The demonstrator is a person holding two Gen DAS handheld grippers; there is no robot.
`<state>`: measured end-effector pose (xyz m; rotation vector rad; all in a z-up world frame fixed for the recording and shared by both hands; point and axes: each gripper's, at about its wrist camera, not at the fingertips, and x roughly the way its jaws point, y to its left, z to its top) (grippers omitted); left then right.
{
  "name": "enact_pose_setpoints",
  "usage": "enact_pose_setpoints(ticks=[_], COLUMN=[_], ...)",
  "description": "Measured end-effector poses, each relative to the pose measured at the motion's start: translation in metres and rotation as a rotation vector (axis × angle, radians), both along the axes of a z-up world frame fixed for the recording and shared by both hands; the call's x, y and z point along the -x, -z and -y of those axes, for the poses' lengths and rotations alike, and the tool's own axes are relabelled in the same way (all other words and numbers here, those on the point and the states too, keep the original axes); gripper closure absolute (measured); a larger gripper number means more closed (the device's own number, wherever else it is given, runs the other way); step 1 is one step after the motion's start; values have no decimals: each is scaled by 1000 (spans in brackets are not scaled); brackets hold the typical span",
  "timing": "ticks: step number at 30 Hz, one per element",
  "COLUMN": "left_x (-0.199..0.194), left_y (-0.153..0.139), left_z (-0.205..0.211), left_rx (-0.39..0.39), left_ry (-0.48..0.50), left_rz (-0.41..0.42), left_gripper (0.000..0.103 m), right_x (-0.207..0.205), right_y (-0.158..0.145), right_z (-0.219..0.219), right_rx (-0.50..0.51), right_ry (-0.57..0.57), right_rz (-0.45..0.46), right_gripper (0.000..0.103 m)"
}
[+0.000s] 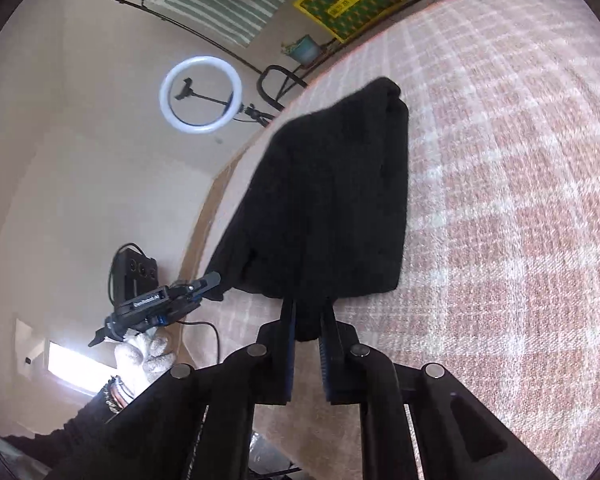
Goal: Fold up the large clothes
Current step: 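Release the folded end and lift both tools from the sweater bundle, then grasp the bundle edge with both tools and fold it over again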
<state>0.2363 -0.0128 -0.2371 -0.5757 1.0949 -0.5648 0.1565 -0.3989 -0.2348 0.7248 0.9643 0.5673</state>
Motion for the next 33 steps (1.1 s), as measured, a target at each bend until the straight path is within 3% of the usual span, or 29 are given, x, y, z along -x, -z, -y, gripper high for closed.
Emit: enact_pose_setpoints(ticks=[4,6,10,11,13,15,17,21,25,29,33], left_x=[9,7,-3,-3,-1,1,3,18,25,8,-13], left_y=[-7,6,27,26,16,9,0,-25,-46,-45,-34], left_z=[-10,-9,-14,-15,-11,-6,-4,1,31,64,88], left_rx=[2,-55,-72,-65,-136,-160,-213,-248,-226,-209,-198], left_ry=[7,11,-30,-27,3,34,36,24,109,182,233], left_rz=[27,3,-39,-37,10,25,52,160,237,232,200], left_gripper=[97,98,97,97,96,94,90,90,90,90,90], right_x=[7,5,5,8,11,12,19,32,36,29,33], right_y=[-20,-11,18,20,17,8,-3,-29,-36,-26,-21], right_z=[24,20,12,21,30,26,23,15,-35,-82,-122], right_rx=[-142,-95,10,-9,-21,101,233,269,316,522,793], right_ry=[44,43,42,55,64,35,45,33,-86,-147,-214], right_rz=[47,19,-61,-65,-60,-59,-39,66,137,200,331], right_gripper=[96,96,96,96,94,75,65,65,65,65,61])
